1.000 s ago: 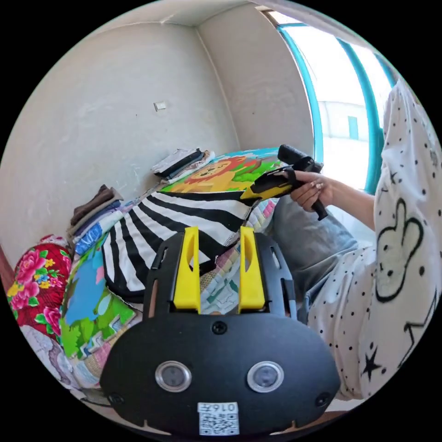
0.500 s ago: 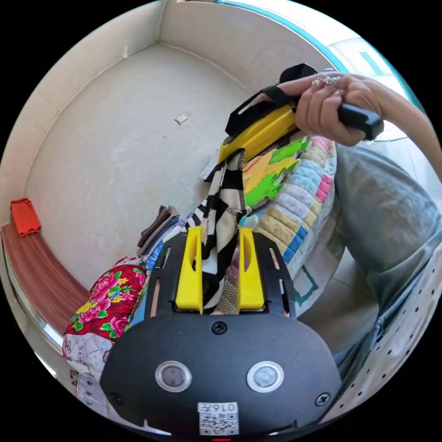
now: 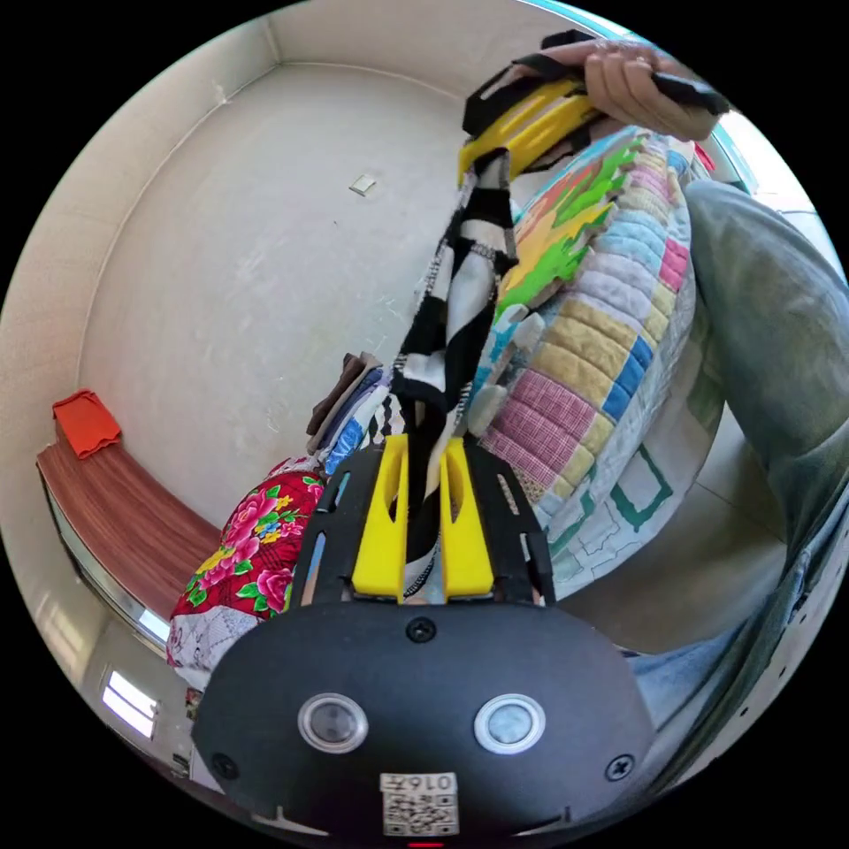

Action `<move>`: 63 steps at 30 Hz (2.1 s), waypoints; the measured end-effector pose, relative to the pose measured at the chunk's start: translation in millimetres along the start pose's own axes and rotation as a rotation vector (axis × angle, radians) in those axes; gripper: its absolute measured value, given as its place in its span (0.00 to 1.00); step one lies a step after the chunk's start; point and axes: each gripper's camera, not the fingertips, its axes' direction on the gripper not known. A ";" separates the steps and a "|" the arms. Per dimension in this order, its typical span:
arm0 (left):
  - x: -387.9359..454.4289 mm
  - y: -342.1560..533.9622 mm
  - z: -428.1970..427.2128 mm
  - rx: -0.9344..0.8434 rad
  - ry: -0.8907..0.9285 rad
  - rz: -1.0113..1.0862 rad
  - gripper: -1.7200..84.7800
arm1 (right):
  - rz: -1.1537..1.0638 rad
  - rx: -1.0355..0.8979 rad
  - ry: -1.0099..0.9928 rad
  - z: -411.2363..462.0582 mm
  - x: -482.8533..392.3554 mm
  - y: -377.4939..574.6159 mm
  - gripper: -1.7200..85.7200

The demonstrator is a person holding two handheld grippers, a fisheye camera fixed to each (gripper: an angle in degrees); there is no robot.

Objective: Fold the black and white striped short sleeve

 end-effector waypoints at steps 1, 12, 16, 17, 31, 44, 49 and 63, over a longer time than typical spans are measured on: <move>-5.5 -0.9 -0.1 0.005 0.024 -0.019 0.08 | -0.025 -0.003 0.036 -0.6 -7.7 3.6 0.04; -109.7 -47.6 74.8 -0.106 0.605 -0.253 0.06 | -0.785 0.073 0.865 47.2 -161.2 103.5 0.16; -118.3 -58.7 98.2 -0.138 0.650 -0.316 0.06 | -1.184 0.212 1.159 113.7 -212.0 164.6 0.23; -118.4 -61.9 103.4 -0.141 0.652 -0.325 0.06 | -1.247 0.173 1.149 135.7 -220.6 175.4 0.25; -61.1 -70.8 130.2 -0.107 0.442 -0.104 0.09 | -1.366 0.015 1.416 251.3 -250.9 138.3 0.16; -31.8 -109.6 154.5 -0.116 0.543 0.319 0.07 | -1.454 -0.609 1.080 222.3 -346.8 -11.0 0.03; -55.7 -133.7 151.4 -0.120 0.951 0.394 0.07 | -1.356 -0.972 0.850 207.3 -391.0 -65.7 0.03; -213.1 -281.5 296.1 -0.189 1.006 0.499 0.07 | -1.330 -1.114 0.723 224.1 -500.1 -348.8 0.03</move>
